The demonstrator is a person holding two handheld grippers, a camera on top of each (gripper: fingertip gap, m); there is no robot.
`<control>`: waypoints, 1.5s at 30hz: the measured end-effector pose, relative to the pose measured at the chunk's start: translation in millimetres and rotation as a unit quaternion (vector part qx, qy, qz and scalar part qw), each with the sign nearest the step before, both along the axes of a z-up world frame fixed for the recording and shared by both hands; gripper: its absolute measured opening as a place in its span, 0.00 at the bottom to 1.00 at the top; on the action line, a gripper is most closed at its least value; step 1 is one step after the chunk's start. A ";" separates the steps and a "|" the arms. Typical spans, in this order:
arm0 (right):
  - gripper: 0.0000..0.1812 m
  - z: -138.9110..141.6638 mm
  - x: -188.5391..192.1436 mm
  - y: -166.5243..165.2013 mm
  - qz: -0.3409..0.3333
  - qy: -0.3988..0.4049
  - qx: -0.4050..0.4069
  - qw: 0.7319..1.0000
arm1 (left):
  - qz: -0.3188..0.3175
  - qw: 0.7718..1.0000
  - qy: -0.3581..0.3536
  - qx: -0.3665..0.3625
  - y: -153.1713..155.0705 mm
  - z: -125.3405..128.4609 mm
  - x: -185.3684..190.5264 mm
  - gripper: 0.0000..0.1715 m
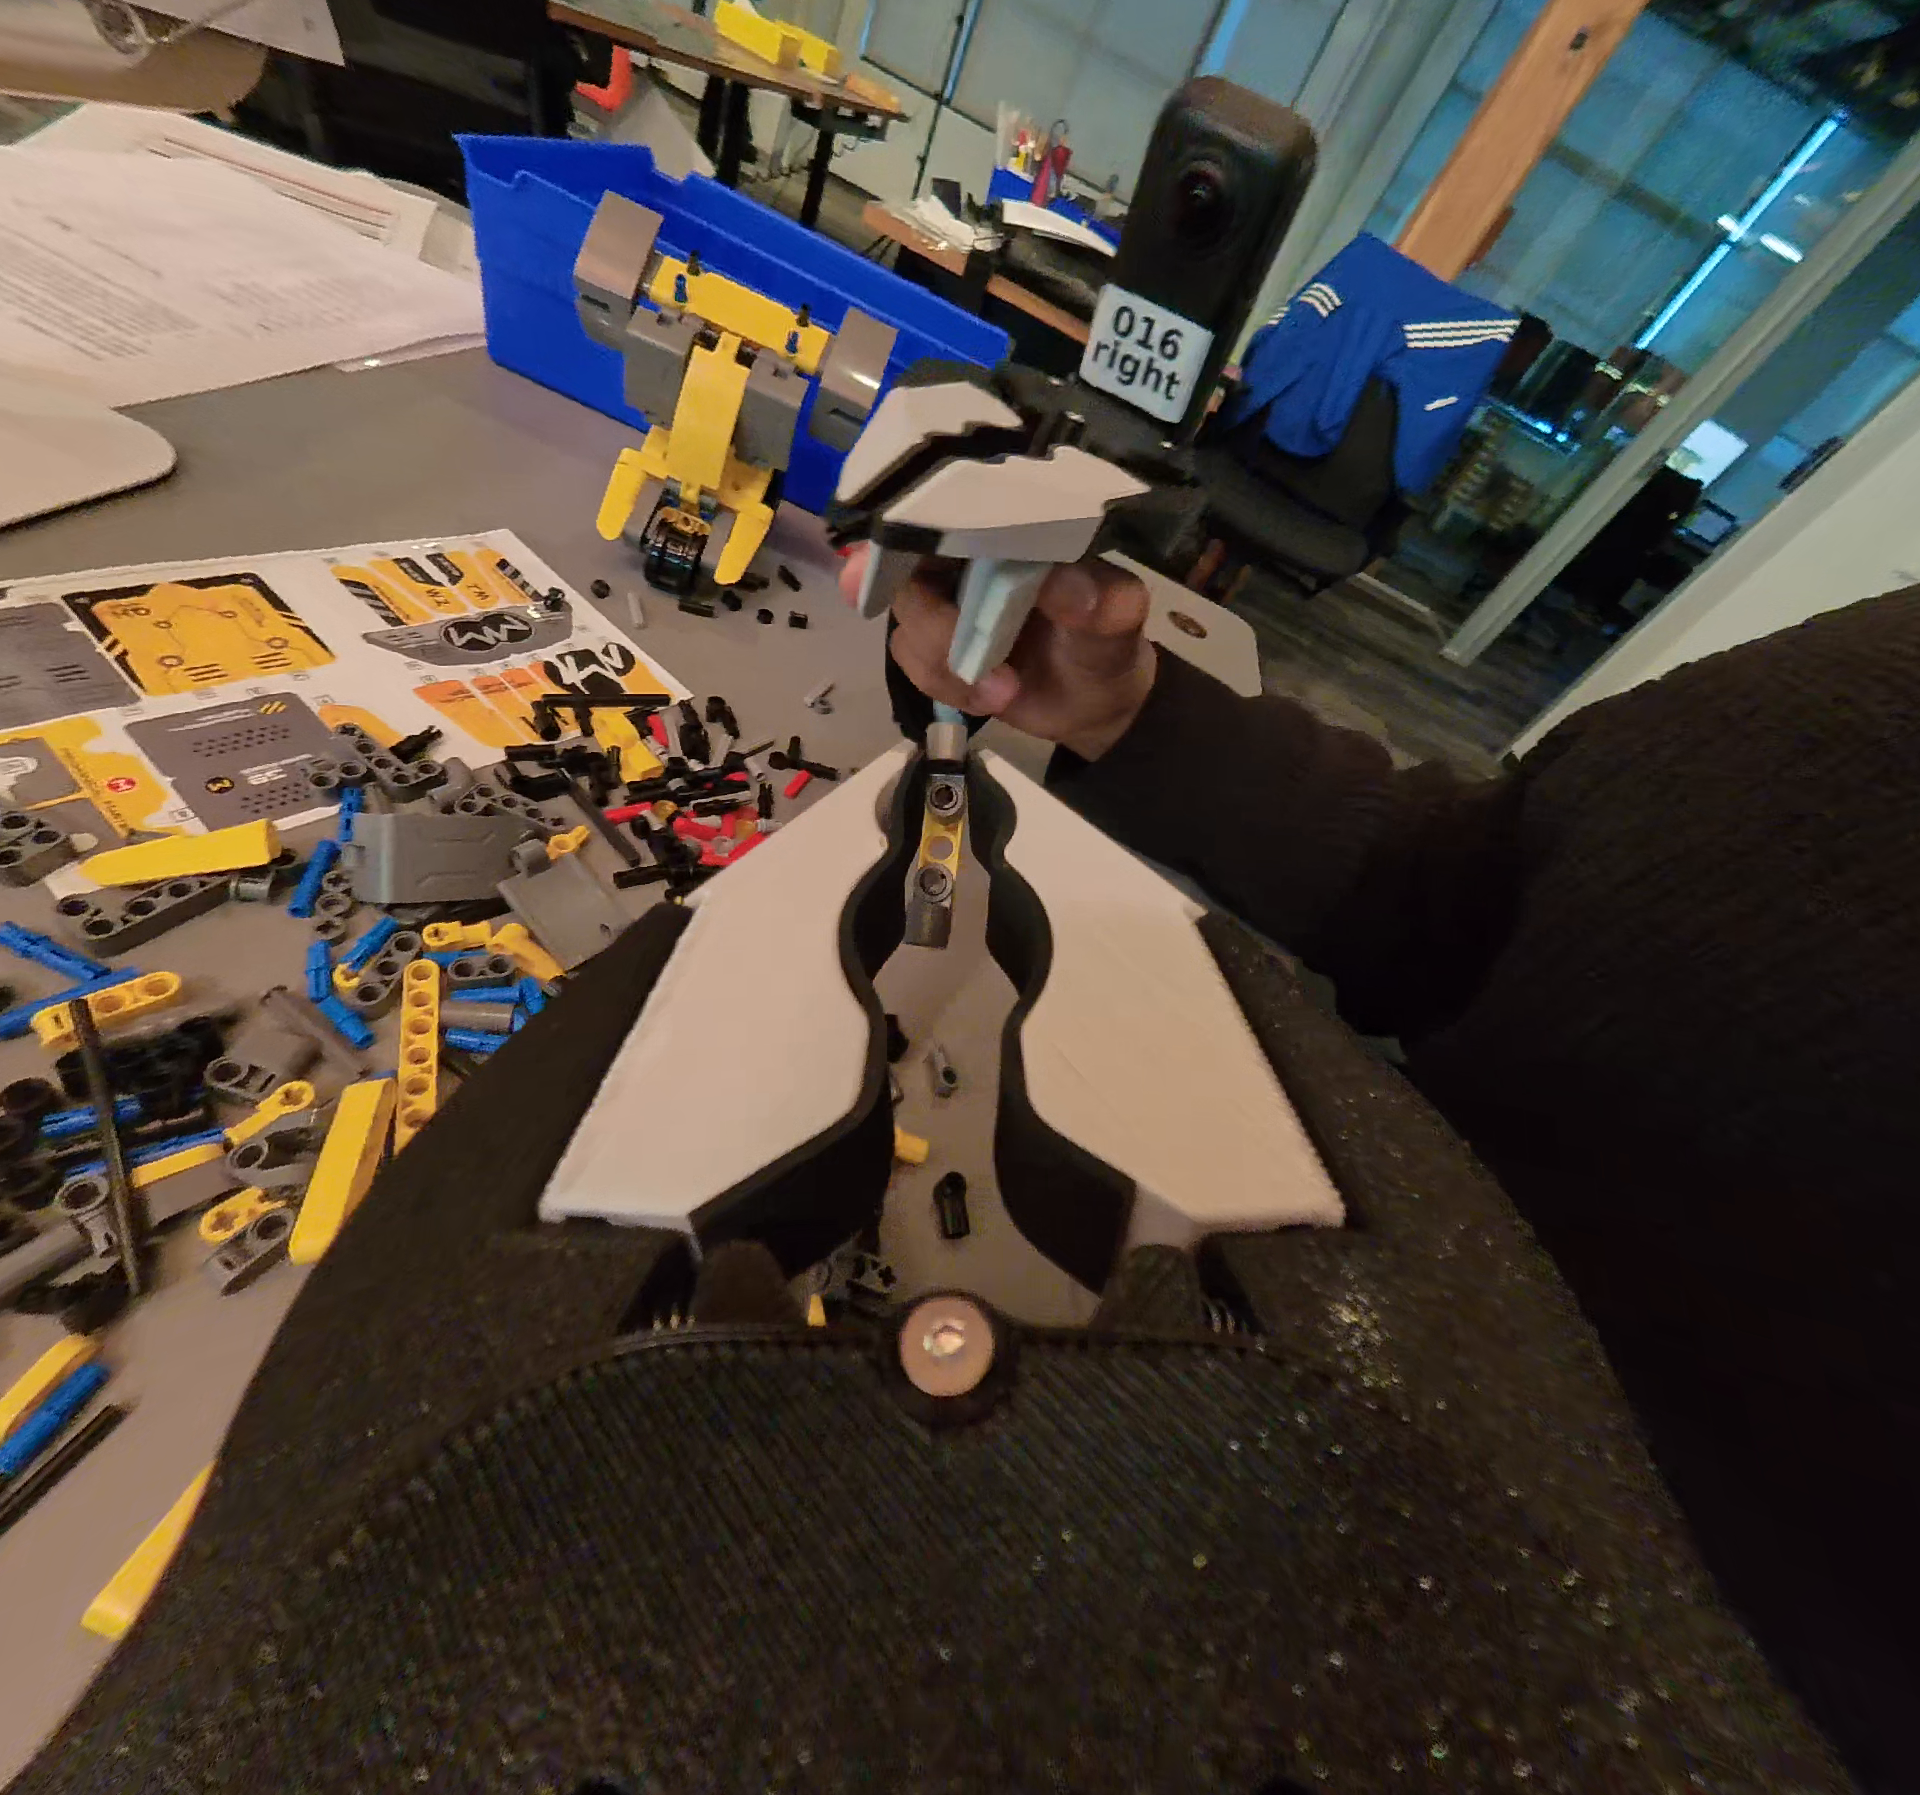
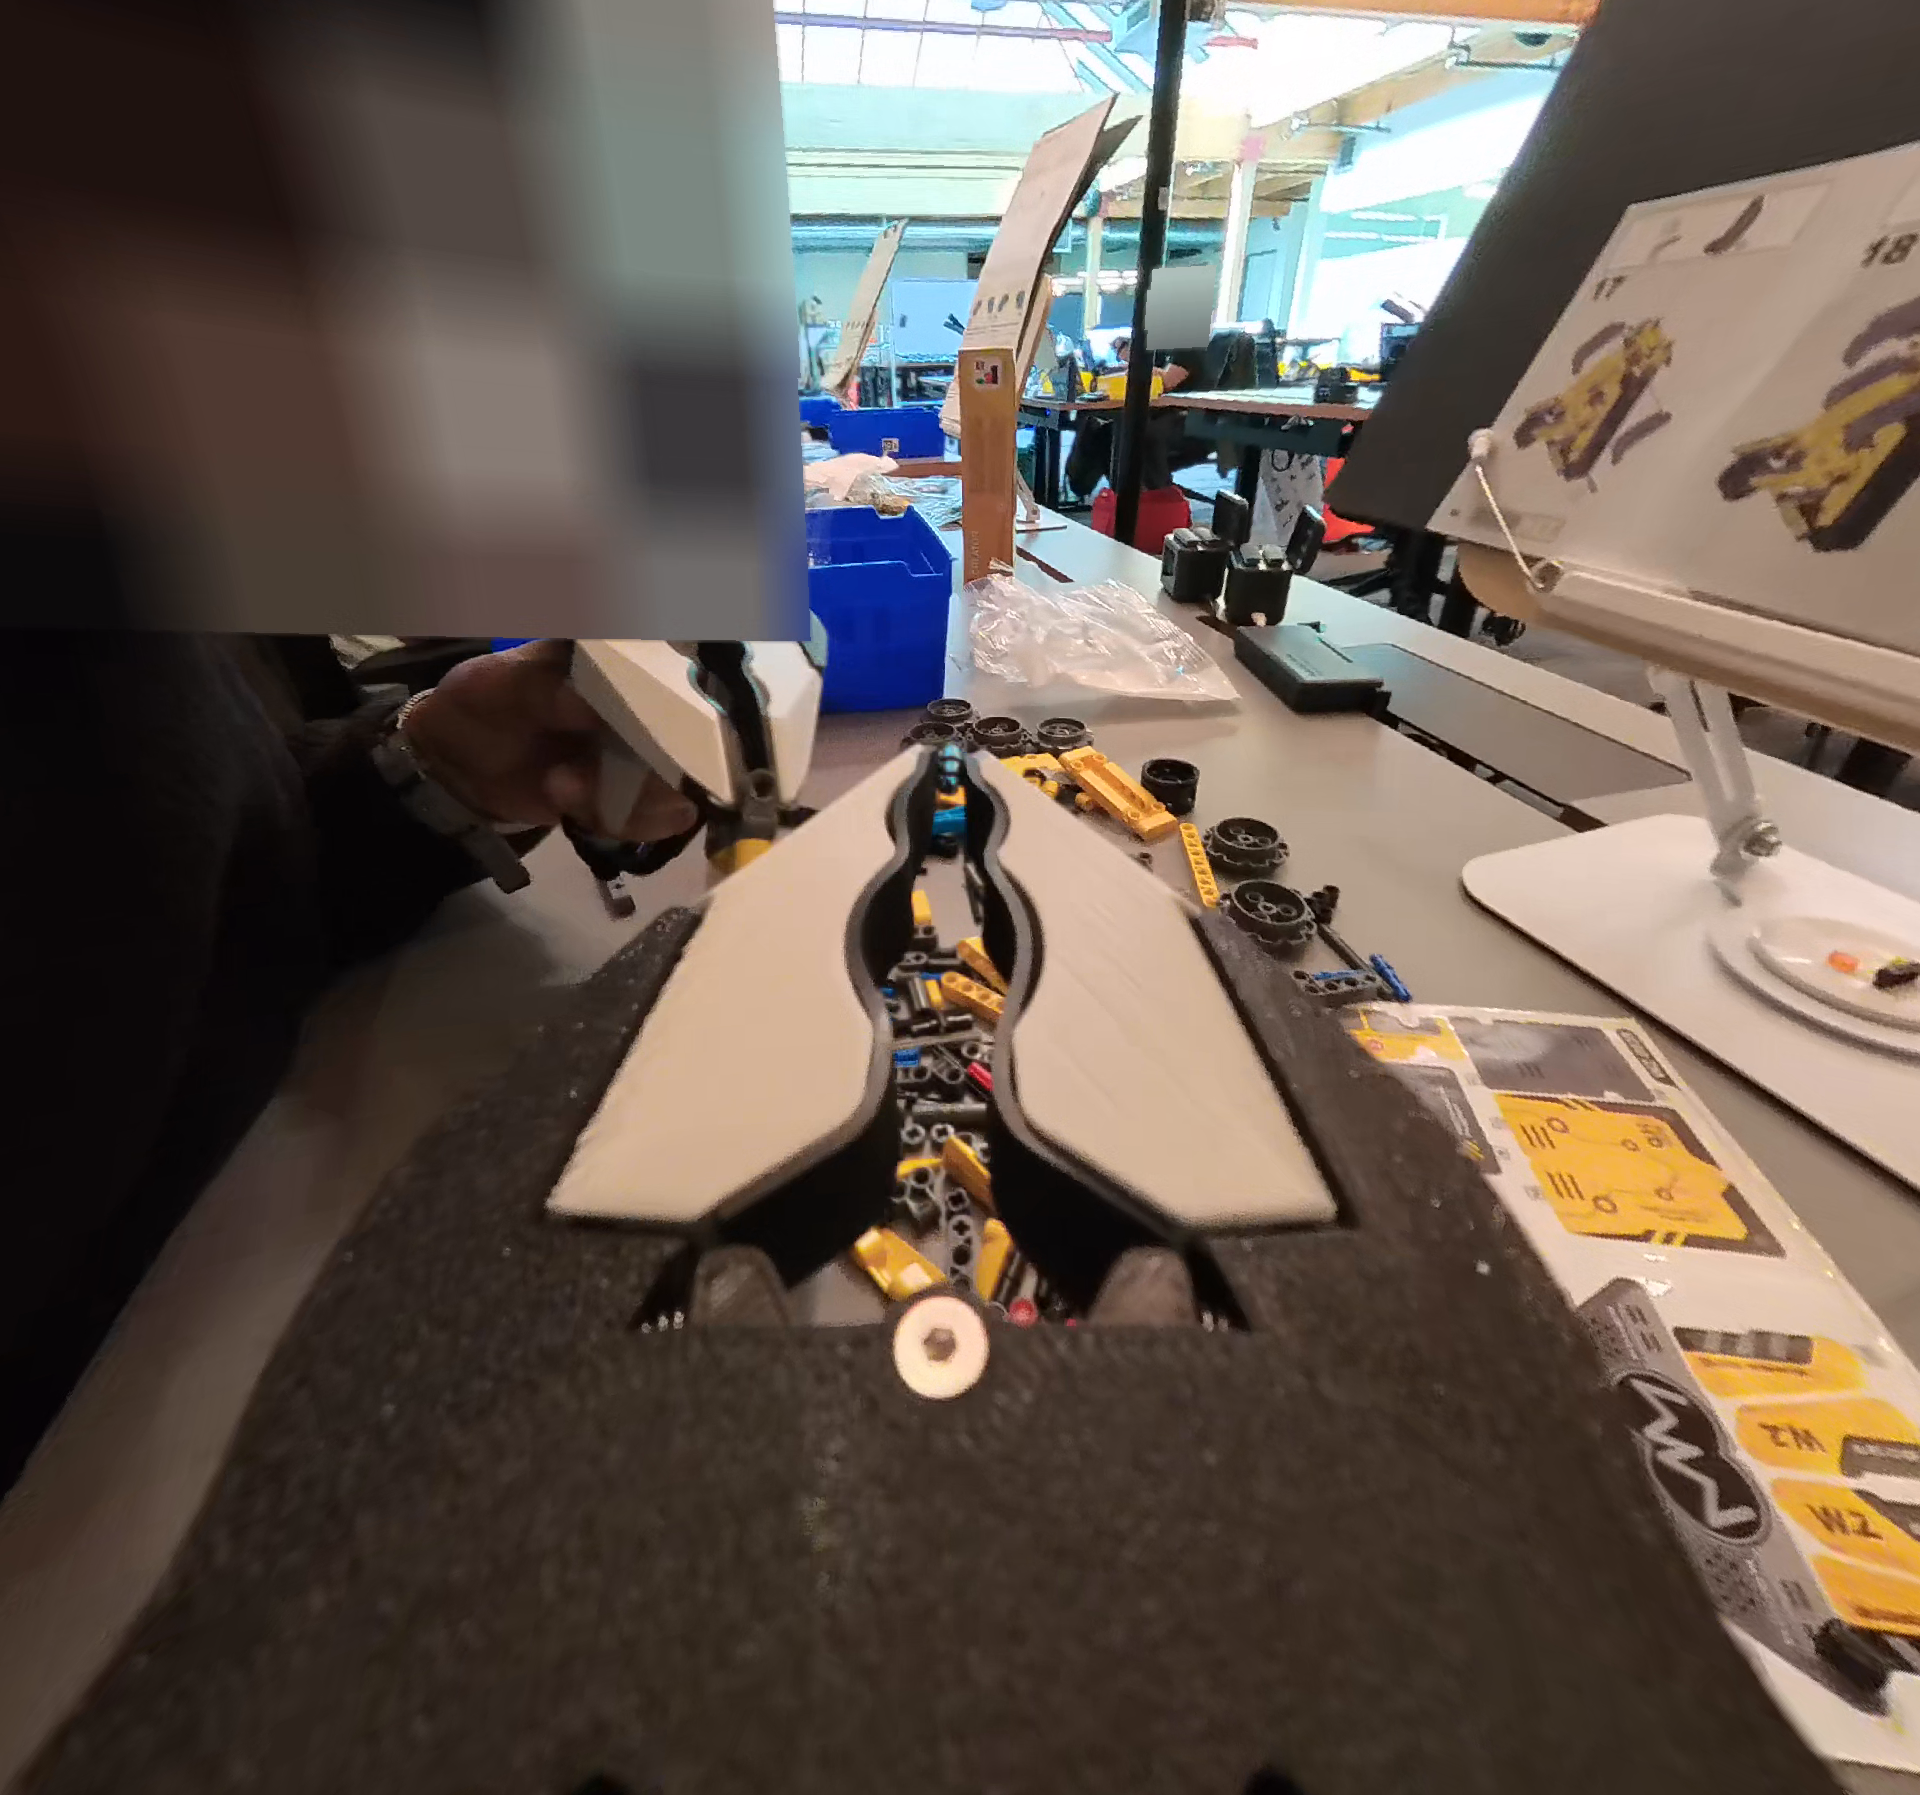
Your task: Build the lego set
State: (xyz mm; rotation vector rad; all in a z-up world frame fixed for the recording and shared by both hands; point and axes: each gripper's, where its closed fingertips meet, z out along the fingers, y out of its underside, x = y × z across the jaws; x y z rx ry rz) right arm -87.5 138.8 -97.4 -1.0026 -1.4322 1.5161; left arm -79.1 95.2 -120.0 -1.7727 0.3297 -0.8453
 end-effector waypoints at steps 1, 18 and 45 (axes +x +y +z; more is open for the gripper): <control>0.02 -1.1 -1.0 2.0 -0.002 -0.002 -0.003 1.000 | 0.000 1.000 0.003 0.000 -0.5 0.0 0.2 0.03; 0.02 -12.5 -7.9 5.7 -0.004 -0.021 -0.011 1.000 | 0.008 1.000 0.016 -0.014 0.9 -7.1 -1.6 0.03; 0.02 10.8 18.8 -1.3 0.020 0.019 -0.022 0.999 | 0.025 0.999 0.026 -0.025 8.0 -16.7 -6.8 0.02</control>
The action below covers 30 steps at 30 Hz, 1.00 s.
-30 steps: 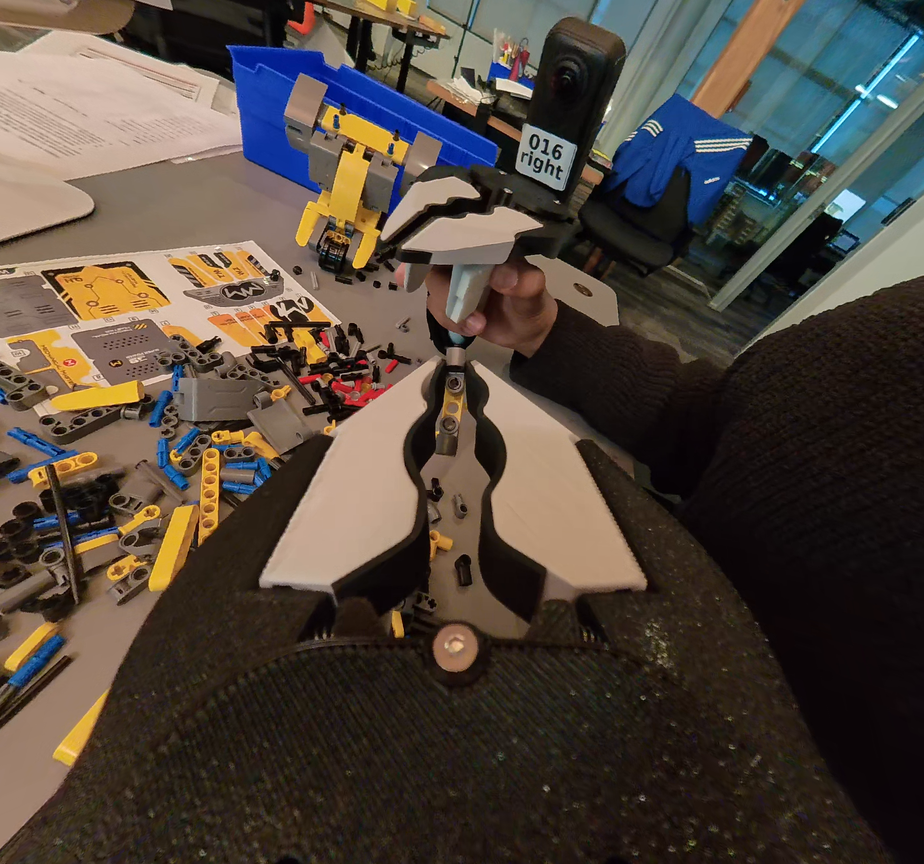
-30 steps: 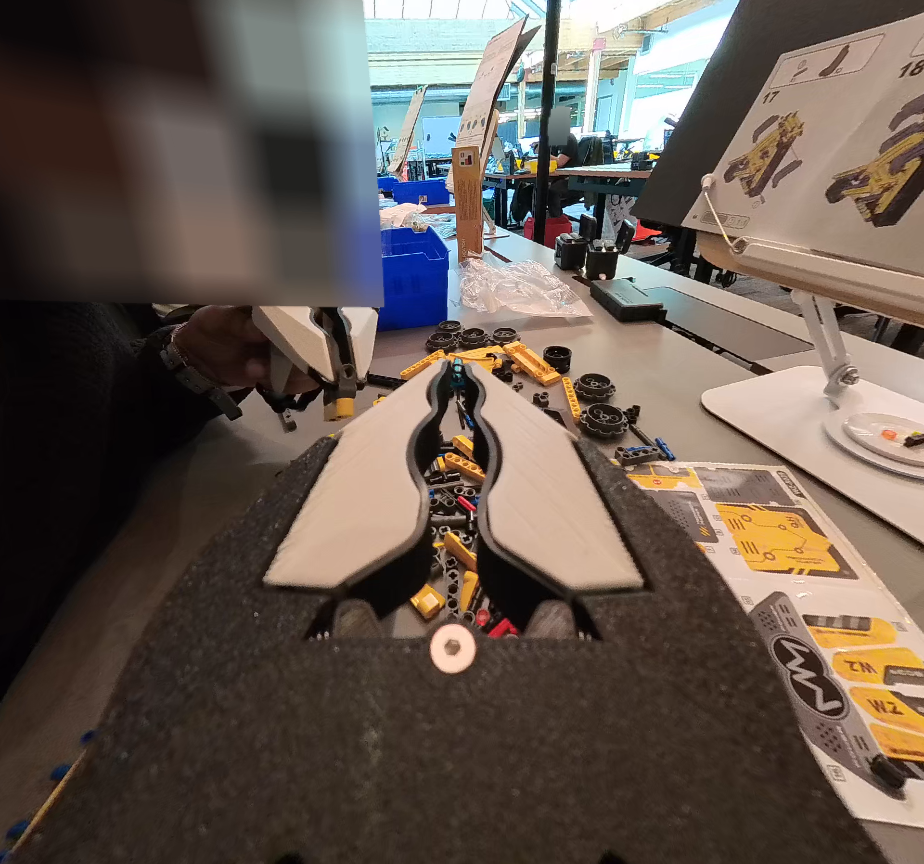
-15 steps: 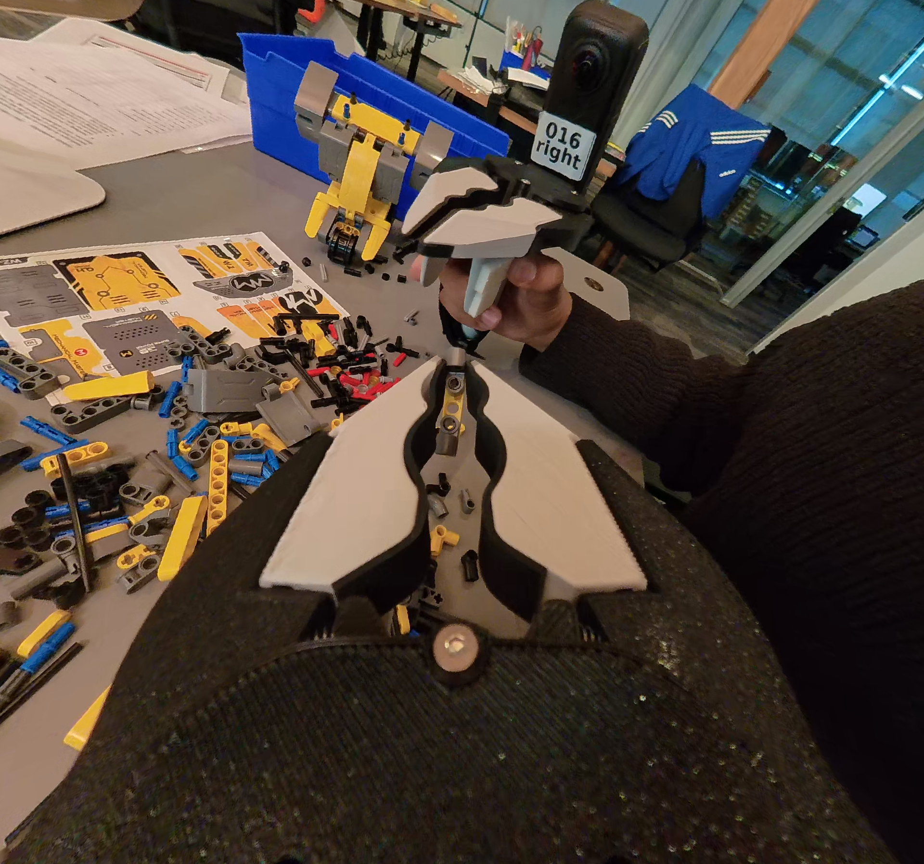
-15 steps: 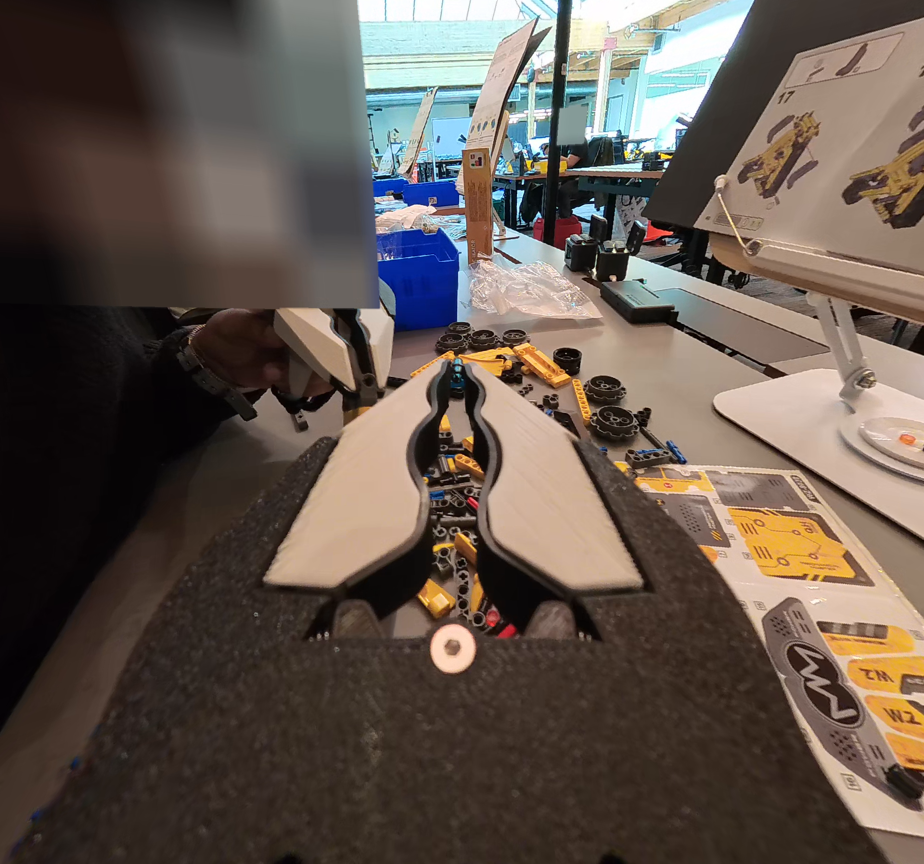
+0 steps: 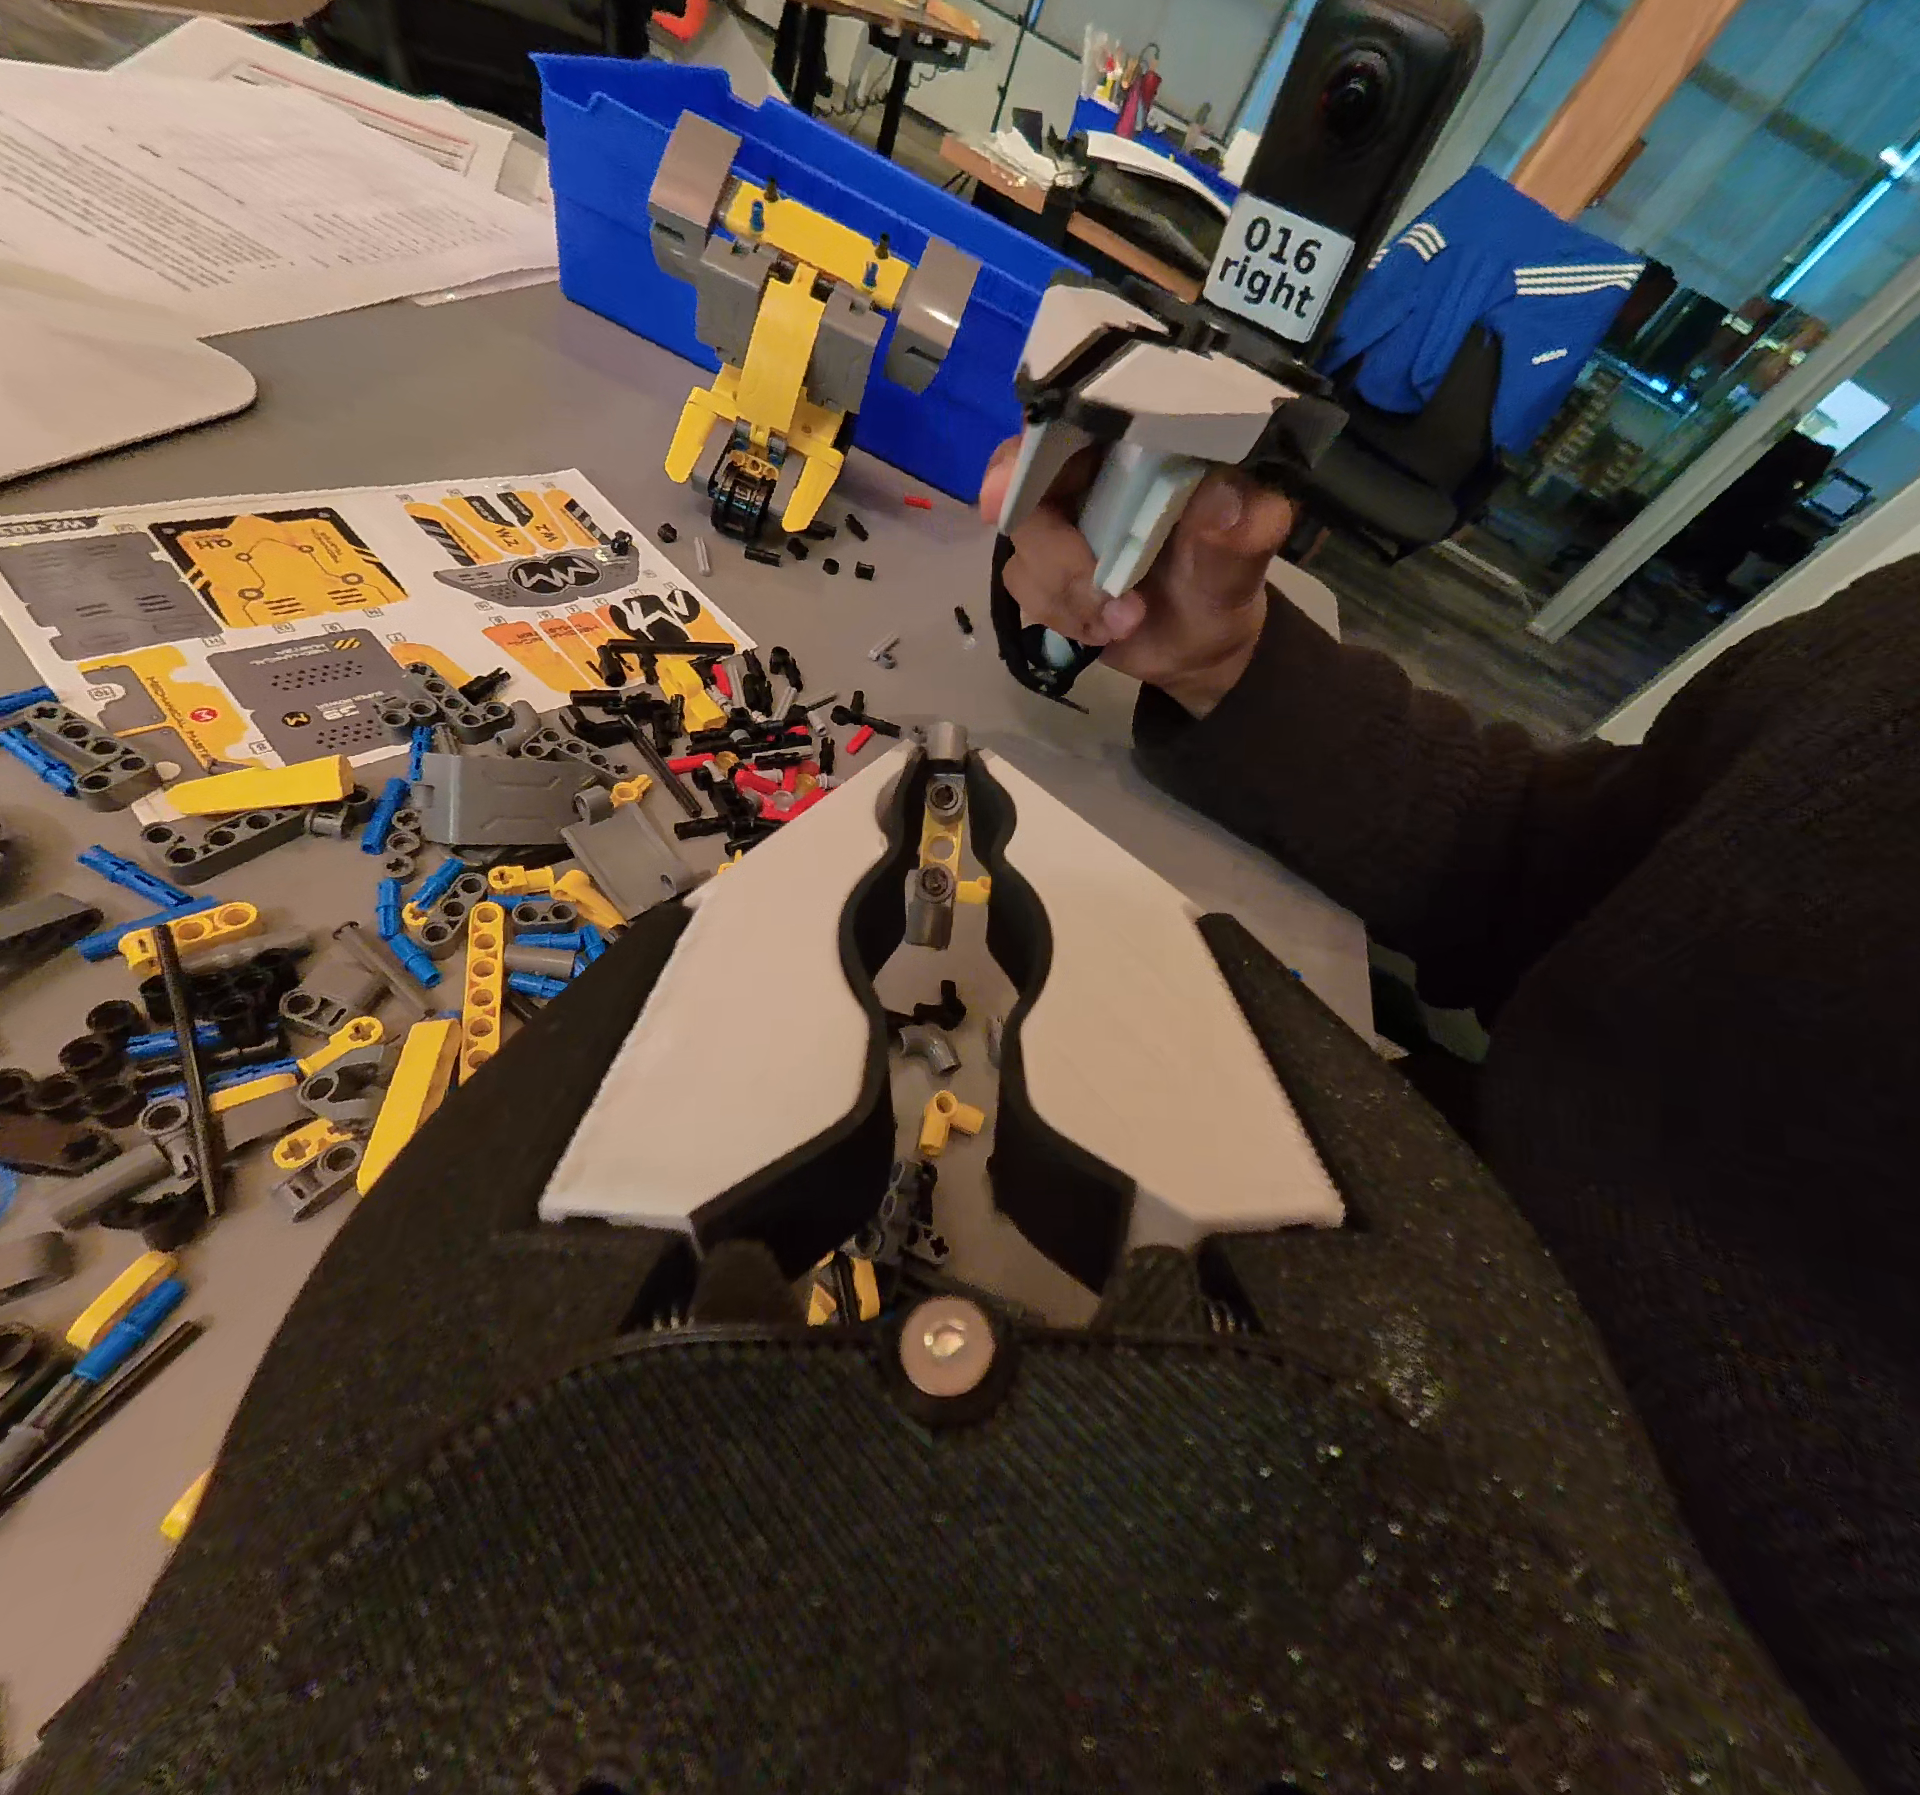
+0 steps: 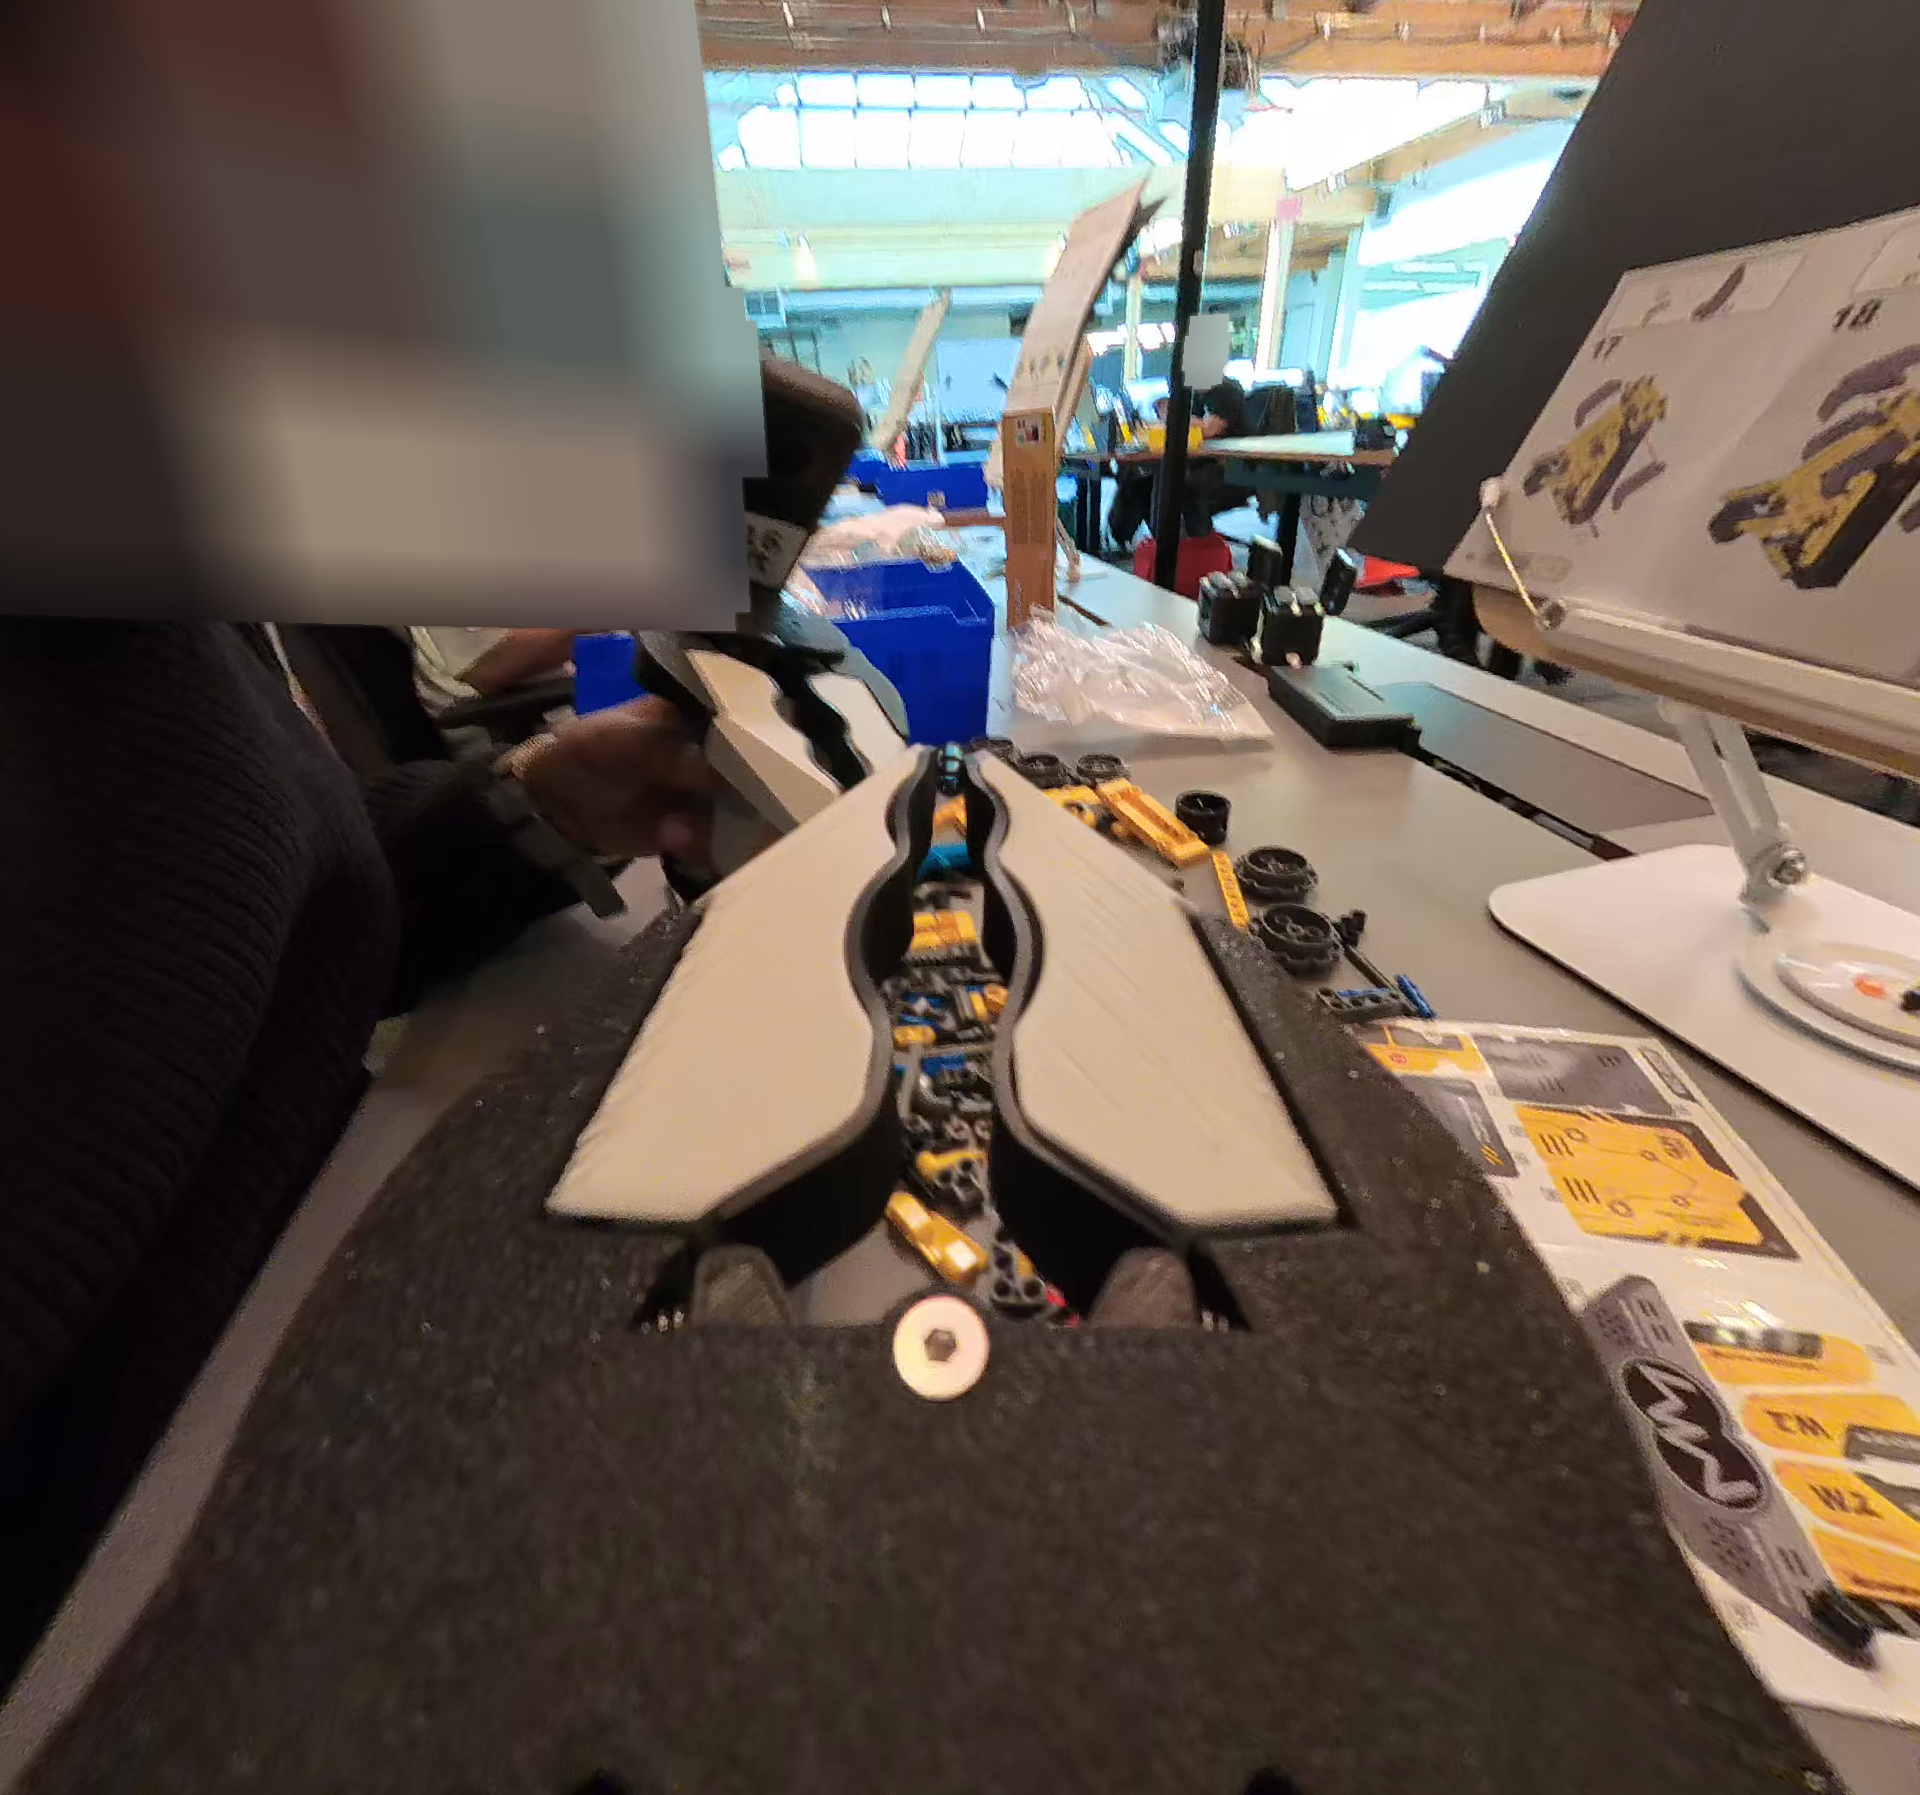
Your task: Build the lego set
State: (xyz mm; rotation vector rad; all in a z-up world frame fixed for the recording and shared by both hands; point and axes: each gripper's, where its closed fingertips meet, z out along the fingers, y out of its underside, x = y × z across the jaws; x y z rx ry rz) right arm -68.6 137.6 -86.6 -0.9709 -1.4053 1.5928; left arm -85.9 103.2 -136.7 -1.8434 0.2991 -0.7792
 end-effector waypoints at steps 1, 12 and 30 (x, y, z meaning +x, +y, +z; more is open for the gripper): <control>0.02 3.5 2.7 -0.4 0.005 0.007 -0.007 1.000 | 0.001 1.000 -0.002 0.001 0.4 0.2 -0.5 0.02; 0.02 30.4 19.7 -32.5 0.049 0.060 -0.019 0.997 | 0.025 1.000 0.013 0.002 6.4 -5.0 -9.3 0.02; 0.02 14.3 8.2 -51.8 0.076 0.020 -0.051 0.996 | 0.032 0.999 0.023 0.012 7.3 -3.6 -10.2 0.03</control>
